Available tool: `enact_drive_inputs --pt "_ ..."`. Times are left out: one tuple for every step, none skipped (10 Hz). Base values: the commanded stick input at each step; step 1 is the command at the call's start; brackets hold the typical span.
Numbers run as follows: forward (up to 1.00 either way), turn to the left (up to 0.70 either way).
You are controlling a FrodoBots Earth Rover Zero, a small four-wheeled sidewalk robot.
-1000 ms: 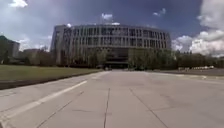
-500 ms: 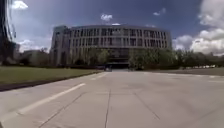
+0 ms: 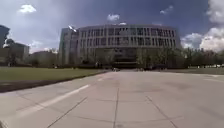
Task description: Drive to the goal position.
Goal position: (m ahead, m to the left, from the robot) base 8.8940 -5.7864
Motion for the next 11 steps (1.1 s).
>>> enact_drive_inputs --pt "1.00 -0.40" --pt "1.00 -0.40" --pt "1.00 -0.40" --pt "1.00 -0.18" --pt "1.00 -0.05" --pt "1.00 0.00" --pt "1.00 0.00" --pt "1.00 0.00" --pt "1.00 0.00" --pt "1.00 0.00" --pt "1.00 0.00"
